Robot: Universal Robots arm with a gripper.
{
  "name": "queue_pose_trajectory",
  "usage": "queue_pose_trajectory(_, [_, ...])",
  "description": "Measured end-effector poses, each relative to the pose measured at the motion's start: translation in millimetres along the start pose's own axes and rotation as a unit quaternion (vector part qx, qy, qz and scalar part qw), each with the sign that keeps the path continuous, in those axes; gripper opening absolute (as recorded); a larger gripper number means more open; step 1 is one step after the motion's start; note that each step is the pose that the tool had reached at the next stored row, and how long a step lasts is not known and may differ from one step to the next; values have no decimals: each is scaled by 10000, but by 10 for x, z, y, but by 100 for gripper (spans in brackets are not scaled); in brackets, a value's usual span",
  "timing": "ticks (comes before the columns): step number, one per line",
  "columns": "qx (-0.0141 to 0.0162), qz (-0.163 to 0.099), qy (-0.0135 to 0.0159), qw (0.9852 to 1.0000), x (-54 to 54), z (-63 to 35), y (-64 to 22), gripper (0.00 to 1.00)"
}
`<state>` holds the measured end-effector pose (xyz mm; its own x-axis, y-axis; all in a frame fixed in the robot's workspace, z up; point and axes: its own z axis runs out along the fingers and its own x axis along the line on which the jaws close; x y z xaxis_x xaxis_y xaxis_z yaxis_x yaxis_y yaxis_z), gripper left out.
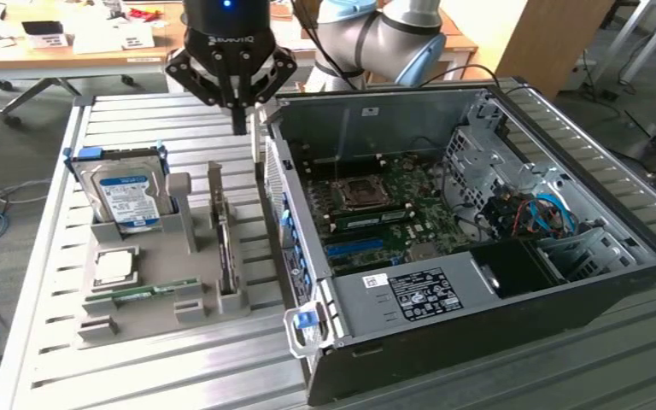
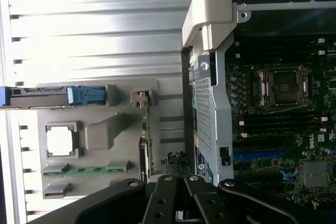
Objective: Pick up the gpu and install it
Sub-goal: 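Reach for the gpu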
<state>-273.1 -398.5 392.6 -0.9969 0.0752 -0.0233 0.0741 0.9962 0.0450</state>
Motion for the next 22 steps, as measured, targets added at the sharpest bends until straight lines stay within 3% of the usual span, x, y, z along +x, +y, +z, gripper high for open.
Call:
queue_pose_trajectory(11, [0, 0, 0, 10000, 190, 0, -14, 11])
queue_pose_trajectory(22, [0, 1, 0, 10000, 243, 1, -18, 11])
